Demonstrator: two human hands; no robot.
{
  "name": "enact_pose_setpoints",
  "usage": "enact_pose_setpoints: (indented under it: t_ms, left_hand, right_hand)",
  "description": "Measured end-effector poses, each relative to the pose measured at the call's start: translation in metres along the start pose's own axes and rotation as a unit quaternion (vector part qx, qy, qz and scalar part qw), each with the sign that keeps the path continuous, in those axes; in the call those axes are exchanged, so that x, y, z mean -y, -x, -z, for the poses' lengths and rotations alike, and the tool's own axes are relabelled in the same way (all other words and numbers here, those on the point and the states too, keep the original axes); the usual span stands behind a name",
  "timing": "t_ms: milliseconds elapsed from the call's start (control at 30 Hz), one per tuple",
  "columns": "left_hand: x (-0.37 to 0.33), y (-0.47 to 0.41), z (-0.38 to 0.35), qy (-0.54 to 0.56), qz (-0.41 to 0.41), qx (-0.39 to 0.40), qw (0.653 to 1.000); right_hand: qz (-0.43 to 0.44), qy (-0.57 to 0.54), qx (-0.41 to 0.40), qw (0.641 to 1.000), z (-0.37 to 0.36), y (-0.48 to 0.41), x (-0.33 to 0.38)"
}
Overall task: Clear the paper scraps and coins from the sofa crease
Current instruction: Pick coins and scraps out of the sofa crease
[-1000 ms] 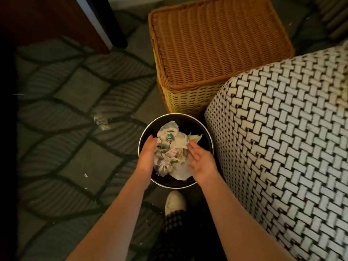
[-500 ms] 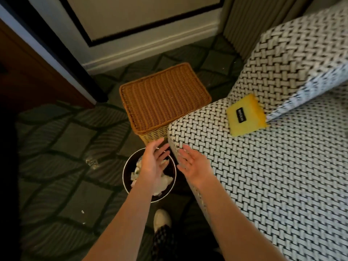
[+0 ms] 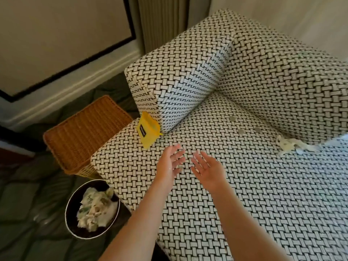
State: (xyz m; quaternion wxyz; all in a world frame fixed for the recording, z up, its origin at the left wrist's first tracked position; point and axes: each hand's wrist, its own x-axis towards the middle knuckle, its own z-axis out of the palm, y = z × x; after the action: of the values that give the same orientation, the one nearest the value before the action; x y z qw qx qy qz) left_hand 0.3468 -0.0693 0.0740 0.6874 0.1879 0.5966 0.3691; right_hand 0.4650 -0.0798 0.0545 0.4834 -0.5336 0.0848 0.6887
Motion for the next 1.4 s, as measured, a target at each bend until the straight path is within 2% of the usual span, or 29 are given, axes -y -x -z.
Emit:
enact_pose_setpoints:
  t_ms: [167,367,533,633,800,900,1033,1233,1333,1400]
  left_hand:
    - [0.006,-0.006,-0.079,-0.055,-0.007,0.044,0.997]
    - [0.001,-0.037,-0.154,-0.092,-0.012,0.086,0.992]
    - [-0.002,-0.078,-0.196,-0.162,-0.036,0.068,0.984]
    - [-0.004,-0.109,-0.212,-0.233,-0.076,0.057,0.968]
    - [-0.004,-0.152,-0.230,-0.361,-0.127,0.020,0.924]
    - [-0.001,-0.177,-0.237,-0.436,-0.148,-0.001,0.888]
    - [0.003,-0.197,-0.237,-0.525,-0.189,0.024,0.830]
    - [0.013,-0.221,-0.230,-0.625,-0.254,0.040,0.737]
    - [0.016,-0.225,-0.228,-0.631,-0.271,0.057,0.725]
    - [0.019,-0.227,-0.230,-0.642,-0.292,0.092,0.703]
  right_hand:
    - [0.033,-0.061,-0.003,0.998,0.046,0.005,0.057]
    - [0.069,-0.077,-0.008,0.995,0.077,-0.016,0.110]
    - [0.100,-0.061,-0.026,0.993,0.092,-0.048,0.150]
    - [0.114,-0.061,-0.073,0.989,0.095,-0.068,0.173]
    - [0.129,0.002,-0.192,0.973,0.100,-0.102,0.197]
    - [0.176,0.122,-0.250,0.944,0.101,-0.123,0.201]
    - [0.229,0.331,-0.310,0.861,0.101,-0.148,0.202]
    - [0.225,0.457,-0.328,0.795,0.102,-0.157,0.209]
    - [0.217,0.500,-0.324,0.773,0.105,-0.161,0.209]
    - [0.229,0.525,-0.314,0.757,0.107,-0.162,0.206]
